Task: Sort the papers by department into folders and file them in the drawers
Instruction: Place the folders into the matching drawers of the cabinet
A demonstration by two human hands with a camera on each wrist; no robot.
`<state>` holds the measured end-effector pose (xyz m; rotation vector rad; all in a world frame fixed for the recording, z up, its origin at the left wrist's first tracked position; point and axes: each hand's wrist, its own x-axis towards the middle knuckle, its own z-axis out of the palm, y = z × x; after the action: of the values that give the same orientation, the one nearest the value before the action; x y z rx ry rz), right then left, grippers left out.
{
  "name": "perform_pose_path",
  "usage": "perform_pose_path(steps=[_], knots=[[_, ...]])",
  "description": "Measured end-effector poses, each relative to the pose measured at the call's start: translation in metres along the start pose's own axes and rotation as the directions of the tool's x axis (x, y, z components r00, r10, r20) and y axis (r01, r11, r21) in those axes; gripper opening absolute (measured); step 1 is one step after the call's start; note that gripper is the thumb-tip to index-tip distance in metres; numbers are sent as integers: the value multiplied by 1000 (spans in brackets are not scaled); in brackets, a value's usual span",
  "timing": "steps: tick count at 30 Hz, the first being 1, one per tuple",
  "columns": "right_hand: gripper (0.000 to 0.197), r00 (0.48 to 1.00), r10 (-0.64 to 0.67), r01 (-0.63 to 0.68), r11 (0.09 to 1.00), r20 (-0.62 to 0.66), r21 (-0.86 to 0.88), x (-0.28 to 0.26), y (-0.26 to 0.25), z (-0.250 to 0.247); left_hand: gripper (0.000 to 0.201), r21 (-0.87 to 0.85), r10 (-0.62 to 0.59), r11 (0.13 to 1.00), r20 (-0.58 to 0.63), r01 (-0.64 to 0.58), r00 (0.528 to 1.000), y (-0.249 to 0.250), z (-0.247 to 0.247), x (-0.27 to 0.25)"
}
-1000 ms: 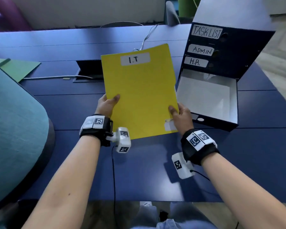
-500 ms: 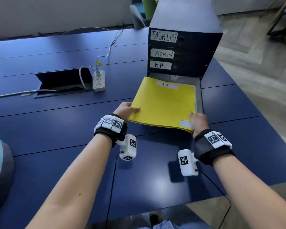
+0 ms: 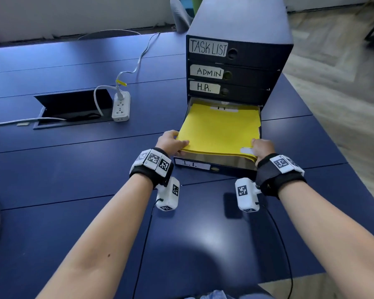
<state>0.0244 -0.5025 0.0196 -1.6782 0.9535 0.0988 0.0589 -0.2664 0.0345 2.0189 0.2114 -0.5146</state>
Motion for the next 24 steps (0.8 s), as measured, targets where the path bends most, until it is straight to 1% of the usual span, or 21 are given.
perform_pose_path(steps=[2,4,5,6,8,10,11,12,13,16,17,20,23,24], knots=[[34,1000,-9,9,1000,-8,-3,7,-4,2,60,94,12,996,-21,-10,1000,-2,3,1],[35,1000,-3,3,998,-8,-60,14,-3,4,75,236,23,971,4,-23,1000,-4,6,-1],[36,1000,1,-2,996,-12,-86,16,-1,6,82,332,37,942,28,-44,999,-6,9,-1],[37,1000,0,-3,994,-29,-113,17,0,7,87,440,57,895,52,-74,997,-7,11,-1],[35,998,-1,-11,985,-69,-175,18,3,9,91,634,90,763,84,-123,992,-9,16,-1],[15,998,9,-25,966,-64,-257,19,3,12,85,761,118,634,85,-141,989,-8,18,0],[19,998,1,-18,957,-60,-291,20,4,13,81,798,129,583,93,-152,987,-6,19,0],[29,998,-24,4,942,-55,-336,17,2,13,79,824,135,541,109,-165,985,-5,21,1],[34,998,-40,18,924,-50,-382,15,1,14,76,847,133,500,128,-178,983,-3,22,3],[37,991,-123,81,875,-56,-477,11,6,17,62,910,93,369,165,-188,982,3,24,12],[41,987,-151,107,863,-51,-494,10,8,18,58,925,70,331,173,-186,982,4,25,16],[54,983,-179,161,799,27,-579,8,10,19,46,954,13,245,176,-173,984,7,33,25],[50,985,-112,174,695,134,-698,6,10,20,17,972,13,183,150,-149,989,5,38,28],[47,984,-91,177,671,157,-720,7,10,21,12,975,20,175,139,-141,990,5,39,30]])
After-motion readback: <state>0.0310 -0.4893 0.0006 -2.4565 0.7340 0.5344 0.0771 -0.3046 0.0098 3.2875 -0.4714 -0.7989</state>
